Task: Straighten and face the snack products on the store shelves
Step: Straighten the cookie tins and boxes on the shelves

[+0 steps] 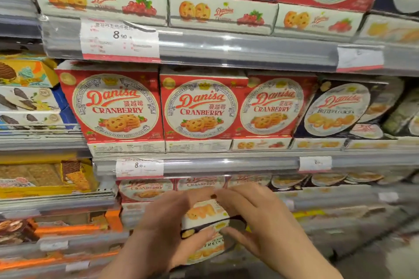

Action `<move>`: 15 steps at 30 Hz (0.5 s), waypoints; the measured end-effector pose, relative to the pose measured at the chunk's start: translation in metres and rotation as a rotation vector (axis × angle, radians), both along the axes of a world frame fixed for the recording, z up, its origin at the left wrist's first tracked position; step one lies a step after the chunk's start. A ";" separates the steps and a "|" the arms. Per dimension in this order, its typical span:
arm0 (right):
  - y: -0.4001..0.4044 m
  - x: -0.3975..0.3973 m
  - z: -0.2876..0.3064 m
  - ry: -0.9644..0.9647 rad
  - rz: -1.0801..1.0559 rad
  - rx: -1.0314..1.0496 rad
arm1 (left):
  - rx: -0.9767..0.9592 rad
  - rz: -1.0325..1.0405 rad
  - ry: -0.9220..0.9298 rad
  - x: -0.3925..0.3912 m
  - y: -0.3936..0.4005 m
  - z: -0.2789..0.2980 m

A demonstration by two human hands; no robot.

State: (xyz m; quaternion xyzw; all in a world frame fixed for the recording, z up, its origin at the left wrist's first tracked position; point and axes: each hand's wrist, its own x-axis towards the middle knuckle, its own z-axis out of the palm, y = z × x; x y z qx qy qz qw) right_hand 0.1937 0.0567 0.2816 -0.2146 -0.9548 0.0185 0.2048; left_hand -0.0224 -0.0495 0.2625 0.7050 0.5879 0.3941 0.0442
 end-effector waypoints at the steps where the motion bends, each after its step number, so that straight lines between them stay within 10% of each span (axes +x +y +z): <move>1: 0.001 0.009 0.000 -0.004 -0.019 -0.007 | -0.006 -0.012 0.049 0.006 0.003 0.000; 15: 0.032 0.181 0.042 0.194 -0.350 0.101 | 0.001 0.043 -0.056 0.102 0.077 0.008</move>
